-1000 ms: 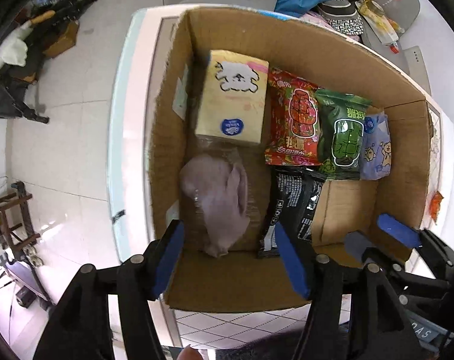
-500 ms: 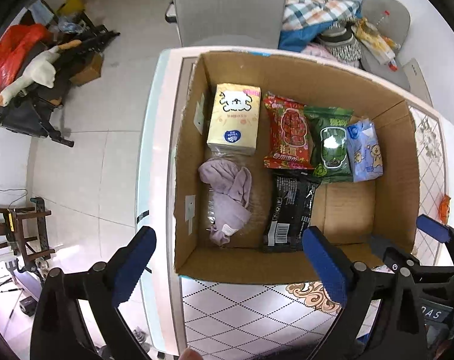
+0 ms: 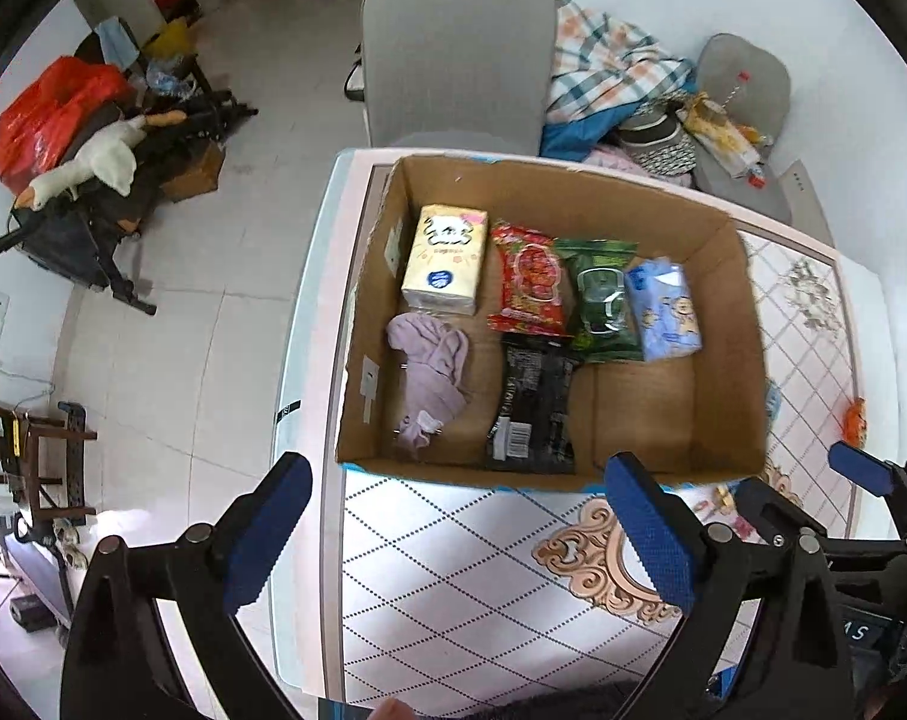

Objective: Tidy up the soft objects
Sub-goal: 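Drop the lilac cloth and black bag into the box, open both tools, then grasp the blue stick snack with left tool while right tool grasps orange bag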

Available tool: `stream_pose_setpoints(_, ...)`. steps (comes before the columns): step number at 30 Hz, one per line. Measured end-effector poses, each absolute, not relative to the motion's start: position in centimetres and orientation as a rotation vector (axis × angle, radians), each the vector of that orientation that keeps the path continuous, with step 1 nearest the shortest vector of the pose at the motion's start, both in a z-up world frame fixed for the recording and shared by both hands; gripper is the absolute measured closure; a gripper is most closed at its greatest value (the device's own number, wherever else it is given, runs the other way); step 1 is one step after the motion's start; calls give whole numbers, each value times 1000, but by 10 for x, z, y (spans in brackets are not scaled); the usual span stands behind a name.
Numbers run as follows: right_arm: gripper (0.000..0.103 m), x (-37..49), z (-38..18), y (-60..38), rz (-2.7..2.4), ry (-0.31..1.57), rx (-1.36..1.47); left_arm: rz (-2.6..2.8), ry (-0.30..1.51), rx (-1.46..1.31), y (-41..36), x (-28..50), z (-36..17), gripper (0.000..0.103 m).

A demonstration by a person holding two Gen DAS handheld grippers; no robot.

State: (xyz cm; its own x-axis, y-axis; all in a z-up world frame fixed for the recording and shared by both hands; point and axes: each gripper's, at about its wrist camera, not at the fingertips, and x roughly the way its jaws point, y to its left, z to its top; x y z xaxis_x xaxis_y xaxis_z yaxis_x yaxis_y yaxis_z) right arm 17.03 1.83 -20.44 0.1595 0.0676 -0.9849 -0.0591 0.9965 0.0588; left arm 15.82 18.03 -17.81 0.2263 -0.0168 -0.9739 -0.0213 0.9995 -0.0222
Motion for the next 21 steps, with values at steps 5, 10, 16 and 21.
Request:
stream_pose_setpoints(5, 0, 150, -179, 8, 126, 1372, 56, -28, 1292, -3, 163, 145, -151, 3)
stream_pose_setpoints(10, 0, 137, -163, -32, 120, 1346, 161, -68, 1212, 56, 128, 142, -128, 3)
stream_pose_setpoints(16, 0, 119, -166, -133, -34, 1356, 274, -230, 1200, 128, 41, 157, -137, 3)
stream_pose_setpoints(21, 0, 98, -186, -238, -219, 1375, 391, -330, 1265, 237, -51, 173, -180, 3)
